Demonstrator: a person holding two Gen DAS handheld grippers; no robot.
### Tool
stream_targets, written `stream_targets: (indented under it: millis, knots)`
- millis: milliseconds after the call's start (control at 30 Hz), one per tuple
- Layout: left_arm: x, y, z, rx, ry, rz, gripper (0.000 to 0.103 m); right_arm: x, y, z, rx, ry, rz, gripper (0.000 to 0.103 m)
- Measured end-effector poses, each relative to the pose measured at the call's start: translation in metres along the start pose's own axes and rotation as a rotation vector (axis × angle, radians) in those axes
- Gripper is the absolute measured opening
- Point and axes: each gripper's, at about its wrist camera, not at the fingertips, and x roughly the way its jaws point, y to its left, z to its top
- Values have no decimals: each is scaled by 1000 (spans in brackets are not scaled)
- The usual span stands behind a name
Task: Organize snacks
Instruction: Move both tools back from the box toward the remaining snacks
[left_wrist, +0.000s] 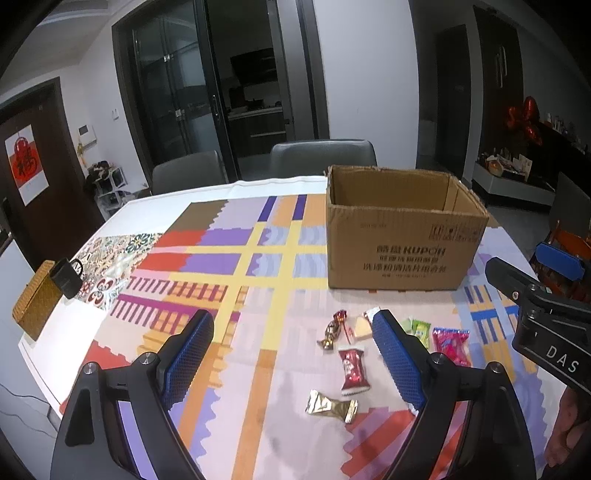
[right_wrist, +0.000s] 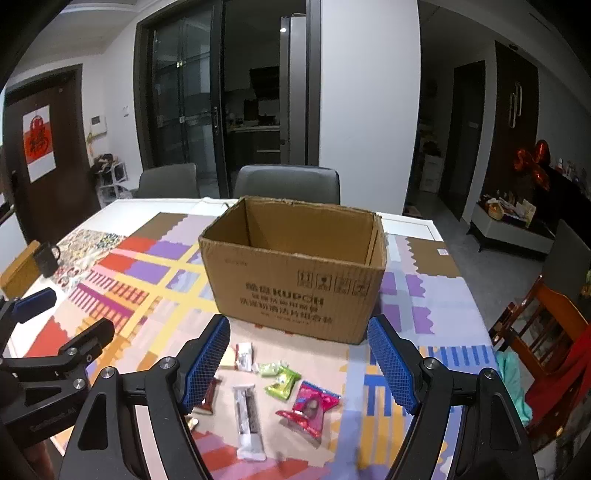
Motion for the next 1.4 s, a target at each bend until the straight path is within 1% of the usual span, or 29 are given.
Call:
stream_targets:
  millis: [233,400,833,967,1200,1300,1400]
  knots:
    - [5,-2,-26,22,12,-17,88,5,8,-18,-24,22,8,78]
    - [13,0,-42,13,29,-28,88,11,12,-32,-23,49,26,78]
    - [30,-7,-72,40,58,-66,88,29,23,-64,-67,107,50,78]
    - [35,-11,-80,69,64,-79,88,35,25,-71,-77,122,56,78]
    - [51,-10,-91,69,99,-109,88,49,32,-82,-93,157,78,78]
    - [56,-12,-96,85,110,-139,88,55,34,-85,-98,173,86,78]
    - [64,-14,-102,95,126,-154,88,60,37,-89,-106,186,92,78]
